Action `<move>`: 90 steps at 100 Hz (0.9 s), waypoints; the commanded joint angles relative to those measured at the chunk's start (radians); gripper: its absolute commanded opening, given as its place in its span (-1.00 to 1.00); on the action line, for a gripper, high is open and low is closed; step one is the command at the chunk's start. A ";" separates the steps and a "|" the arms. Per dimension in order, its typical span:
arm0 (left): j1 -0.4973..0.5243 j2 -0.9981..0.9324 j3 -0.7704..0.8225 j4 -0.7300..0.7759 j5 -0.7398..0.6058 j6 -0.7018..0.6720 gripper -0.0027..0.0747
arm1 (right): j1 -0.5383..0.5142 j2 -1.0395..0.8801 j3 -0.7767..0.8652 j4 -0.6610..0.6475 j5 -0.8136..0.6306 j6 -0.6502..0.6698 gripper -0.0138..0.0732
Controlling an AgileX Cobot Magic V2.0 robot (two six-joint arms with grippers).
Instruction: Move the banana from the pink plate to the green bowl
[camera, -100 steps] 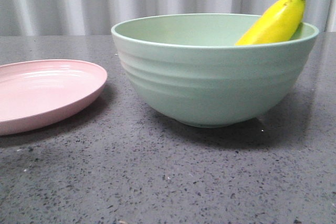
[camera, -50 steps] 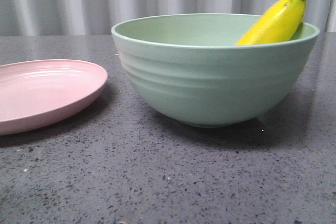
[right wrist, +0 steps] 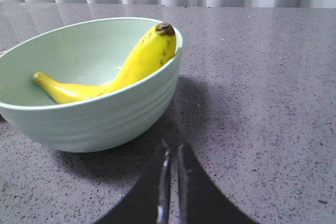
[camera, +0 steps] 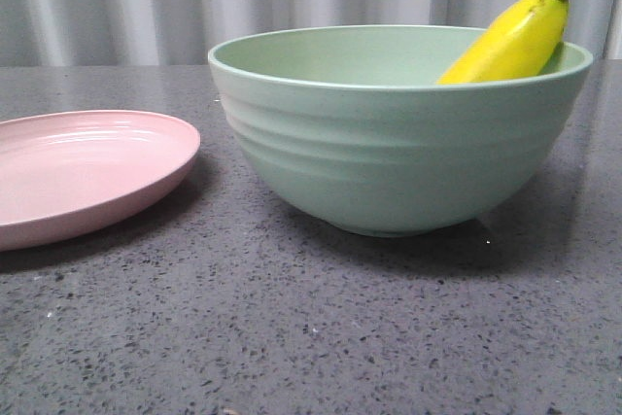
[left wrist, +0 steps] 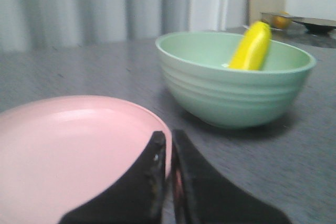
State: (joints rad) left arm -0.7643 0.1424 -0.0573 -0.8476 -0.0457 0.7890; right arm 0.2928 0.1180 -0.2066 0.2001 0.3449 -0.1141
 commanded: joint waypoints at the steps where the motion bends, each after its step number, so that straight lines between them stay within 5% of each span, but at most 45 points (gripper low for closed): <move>1: 0.005 0.008 -0.025 0.209 -0.197 -0.053 -0.98 | -0.004 0.010 -0.026 -0.004 -0.075 -0.011 -0.81; 12: 0.076 0.008 0.016 0.485 -0.399 -0.276 -0.98 | -0.004 0.010 -0.026 -0.004 -0.075 -0.011 -0.81; 22: 0.186 0.008 0.070 0.569 -0.500 -0.484 -0.98 | -0.004 0.010 -0.026 -0.004 -0.075 -0.011 -0.81; 41: 0.414 -0.039 0.066 0.684 -0.331 -0.611 -0.98 | -0.004 0.010 -0.026 -0.004 -0.075 -0.011 -0.81; 59: 0.615 -0.170 0.067 0.755 -0.017 -0.651 -0.98 | -0.004 0.010 -0.026 -0.004 -0.075 -0.011 -0.81; 90: 0.740 -0.176 0.067 0.817 0.295 -0.784 -0.98 | -0.004 0.010 -0.026 -0.004 -0.075 -0.011 -0.81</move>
State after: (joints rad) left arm -0.0353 -0.0041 0.0004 -0.0379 0.2493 0.0264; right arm 0.2928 0.1180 -0.2066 0.2001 0.3467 -0.1157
